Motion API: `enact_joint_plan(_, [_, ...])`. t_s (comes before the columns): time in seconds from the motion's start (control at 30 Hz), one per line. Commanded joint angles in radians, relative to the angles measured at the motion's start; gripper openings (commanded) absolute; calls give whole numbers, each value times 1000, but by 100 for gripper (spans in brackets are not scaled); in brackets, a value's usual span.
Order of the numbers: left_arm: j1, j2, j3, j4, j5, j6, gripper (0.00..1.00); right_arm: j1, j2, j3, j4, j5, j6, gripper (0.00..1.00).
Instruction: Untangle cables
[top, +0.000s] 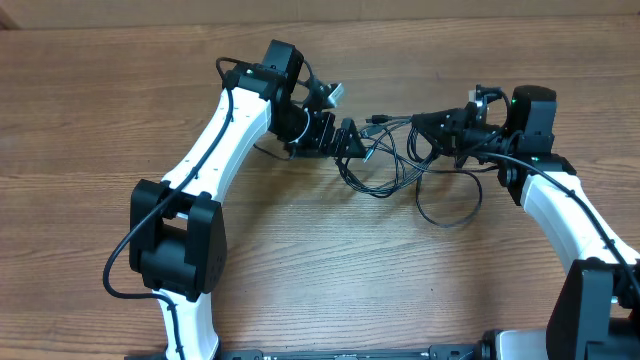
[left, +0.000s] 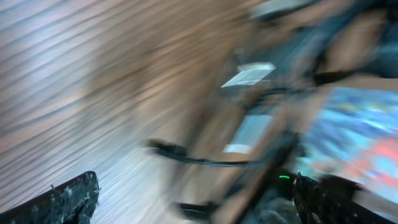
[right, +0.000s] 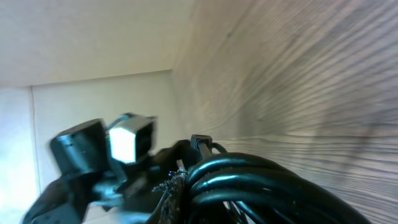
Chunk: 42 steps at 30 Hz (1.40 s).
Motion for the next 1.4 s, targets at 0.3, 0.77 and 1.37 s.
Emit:
enact_joint_plan(0.3, [-6,-37,-5,-105,-693,-180,100,-21,-18,21,201,-186,174,4])
enact_joint_plan(0.77, [-6,-37,-5,-107,-529,-150,100,-21,-18,21,200,-172,162,4])
enact_joint_plan(1.37, [-6,-37,-5,-92,-405,-76,100,-21,-18,21,-241,348,11,31])
